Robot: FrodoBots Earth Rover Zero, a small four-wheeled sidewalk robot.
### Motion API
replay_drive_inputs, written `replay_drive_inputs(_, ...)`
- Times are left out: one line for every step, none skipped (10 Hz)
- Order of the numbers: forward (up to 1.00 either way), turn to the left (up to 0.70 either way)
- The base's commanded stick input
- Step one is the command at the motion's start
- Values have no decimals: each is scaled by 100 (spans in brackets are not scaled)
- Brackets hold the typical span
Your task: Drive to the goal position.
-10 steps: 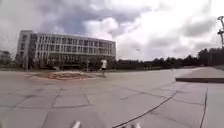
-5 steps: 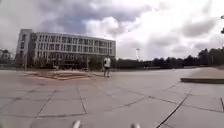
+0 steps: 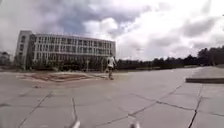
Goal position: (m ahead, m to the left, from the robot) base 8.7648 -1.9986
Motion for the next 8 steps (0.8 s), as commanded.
replay_drive_inputs(70,2)
replay_drive_inputs(70,1)
replay_drive_inputs(70,1)
replay_drive_inputs(70,2)
replay_drive_inputs(70,2)
replay_drive_inputs(70,0)
replay_drive_inputs(70,2)
replay_drive_inputs(70,1)
